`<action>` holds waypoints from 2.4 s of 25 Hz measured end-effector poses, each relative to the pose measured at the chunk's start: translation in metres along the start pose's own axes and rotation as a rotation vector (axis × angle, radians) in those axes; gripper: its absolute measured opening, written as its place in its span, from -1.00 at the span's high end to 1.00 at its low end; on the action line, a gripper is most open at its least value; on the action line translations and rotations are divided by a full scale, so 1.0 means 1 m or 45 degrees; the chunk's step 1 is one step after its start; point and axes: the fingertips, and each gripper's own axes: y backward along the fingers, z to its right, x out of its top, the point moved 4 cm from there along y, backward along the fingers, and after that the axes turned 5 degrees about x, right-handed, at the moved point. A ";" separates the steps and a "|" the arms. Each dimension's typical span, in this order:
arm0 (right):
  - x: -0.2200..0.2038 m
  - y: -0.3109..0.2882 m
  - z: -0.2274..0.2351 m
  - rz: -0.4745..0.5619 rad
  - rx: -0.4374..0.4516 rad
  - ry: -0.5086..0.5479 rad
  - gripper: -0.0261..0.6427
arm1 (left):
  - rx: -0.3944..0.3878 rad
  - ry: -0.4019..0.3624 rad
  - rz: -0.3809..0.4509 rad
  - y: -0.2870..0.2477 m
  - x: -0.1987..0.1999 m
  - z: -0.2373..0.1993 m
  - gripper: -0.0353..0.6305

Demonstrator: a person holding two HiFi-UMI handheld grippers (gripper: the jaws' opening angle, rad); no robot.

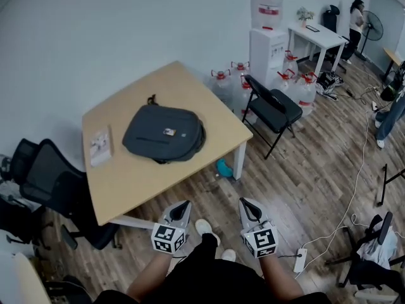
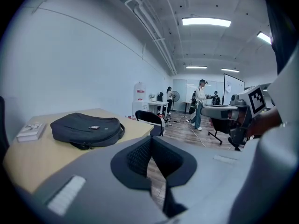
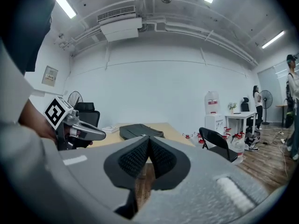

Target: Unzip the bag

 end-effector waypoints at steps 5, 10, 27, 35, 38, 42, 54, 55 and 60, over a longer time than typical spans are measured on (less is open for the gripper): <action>0.005 -0.037 0.006 -0.047 0.082 0.027 0.91 | 0.044 0.046 -0.008 -0.023 0.002 -0.023 0.84; 0.017 -0.083 0.012 -0.059 0.160 0.084 0.91 | 0.081 0.082 -0.004 -0.048 0.010 -0.052 0.84; 0.032 -0.224 -0.005 -0.166 0.338 0.207 0.91 | 0.175 0.181 -0.025 -0.088 0.007 -0.173 0.84; 0.025 -0.261 0.001 -0.210 0.415 0.244 0.91 | 0.237 0.228 -0.057 -0.097 -0.005 -0.191 0.84; 0.019 -0.276 0.007 -0.222 0.471 0.235 0.91 | 0.293 0.245 -0.079 -0.102 -0.010 -0.193 0.84; 0.017 -0.297 0.011 -0.241 0.600 0.249 0.91 | 0.378 0.270 -0.110 -0.110 -0.012 -0.196 0.84; 0.007 -0.345 0.017 -0.298 0.972 0.361 0.91 | 0.620 0.346 -0.179 -0.121 -0.017 -0.197 0.84; 0.005 -0.347 0.018 -0.304 0.999 0.357 0.91 | 0.640 0.351 -0.185 -0.122 -0.020 -0.197 0.84; -0.010 -0.352 0.015 -0.353 1.143 0.357 0.91 | 0.730 0.456 -0.236 -0.126 -0.041 -0.193 0.84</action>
